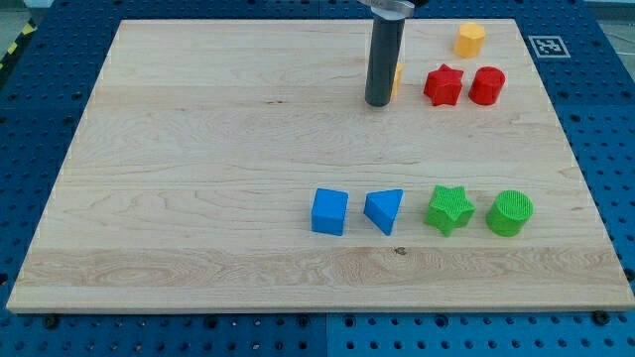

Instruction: Move the yellow heart to the left of the red star

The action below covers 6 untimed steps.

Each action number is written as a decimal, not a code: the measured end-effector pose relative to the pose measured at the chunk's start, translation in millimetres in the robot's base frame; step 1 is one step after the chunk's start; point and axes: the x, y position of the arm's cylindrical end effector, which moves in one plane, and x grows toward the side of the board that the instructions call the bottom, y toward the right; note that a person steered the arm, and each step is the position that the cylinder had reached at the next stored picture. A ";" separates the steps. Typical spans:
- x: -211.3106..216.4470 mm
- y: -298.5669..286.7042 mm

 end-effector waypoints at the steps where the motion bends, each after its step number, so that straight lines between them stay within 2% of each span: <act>1: -0.3 -21.8; 4: -42.8 -31.0; 6: -48.3 8.8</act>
